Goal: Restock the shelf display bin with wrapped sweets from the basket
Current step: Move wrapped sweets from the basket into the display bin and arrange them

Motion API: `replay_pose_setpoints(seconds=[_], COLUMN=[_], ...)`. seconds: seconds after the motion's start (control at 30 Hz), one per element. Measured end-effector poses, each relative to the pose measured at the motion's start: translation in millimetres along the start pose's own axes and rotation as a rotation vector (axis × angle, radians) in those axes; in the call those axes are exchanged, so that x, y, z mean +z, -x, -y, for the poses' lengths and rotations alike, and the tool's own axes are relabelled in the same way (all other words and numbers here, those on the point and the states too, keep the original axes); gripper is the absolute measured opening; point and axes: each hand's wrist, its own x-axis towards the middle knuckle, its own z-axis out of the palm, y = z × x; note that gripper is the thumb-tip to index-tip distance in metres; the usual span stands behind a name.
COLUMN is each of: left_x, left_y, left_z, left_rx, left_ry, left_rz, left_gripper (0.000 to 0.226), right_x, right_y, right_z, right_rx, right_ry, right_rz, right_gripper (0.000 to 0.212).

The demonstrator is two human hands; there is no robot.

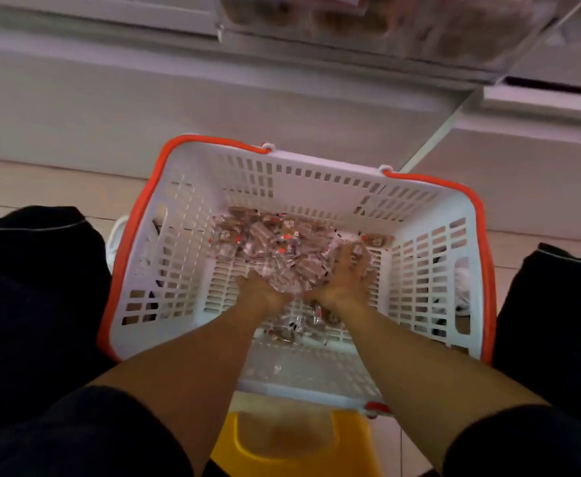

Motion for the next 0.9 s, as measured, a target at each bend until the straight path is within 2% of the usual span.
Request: replay_pose_setpoints(seconds=[0.07,0.13,0.2,0.3,0.47,0.57,0.63,0.7,0.8,0.9], left_x=[9.5,19.3,28.5,27.9,25.2,23.7,23.5,23.6,24.4,21.7], left_y=[1.8,7.9,10.2,6.9,1.9,-0.6,0.0,1.1,3.6,3.4], left_z=[-0.8,-1.7,-0.1,1.4,5.7,4.1,2.9,2.0,1.0,-0.1], left_rx=[-0.034,-0.024,0.02,0.099,0.252,0.342,0.393,0.419,0.398,0.395], left_ry=[-0.038,-0.179,-0.244,-0.185,-0.232,-0.315,-0.397,-0.435,-0.383,-0.223], left_rz=[-0.014,-0.043,-0.105,-0.186,-0.173,-0.195,-0.167,-0.133,-0.058,0.029], left_gripper=[0.115,0.117,0.1,0.071,0.057,0.033,0.034,0.026,0.006,0.015], right_x=[3.3,11.7,23.4,30.9,15.2,3.3,-3.8,-10.3,-18.1,-23.4], right_y=[-10.6,-16.0,-15.5,-13.5,-13.5,-14.8,-14.7,-15.8,-13.7,-11.6], right_z=[-0.5,1.0,3.5,3.3,-0.6,-5.1,-8.8,-15.0,-27.4,-41.6], right_rx=[-0.044,-0.111,-0.195,-0.243,-0.28,-0.268,-0.269,-0.171,0.145,0.309], right_ry=[0.039,0.195,0.235,0.171,-0.063,-0.154,-0.189,-0.298,-0.662,-0.802], right_rz=[0.025,0.0,-0.087,-0.206,-0.194,-0.144,-0.082,0.019,0.214,0.319], right_gripper=[0.147,0.144,0.124,0.086,0.064,0.055,0.037,0.026,0.042,0.022])
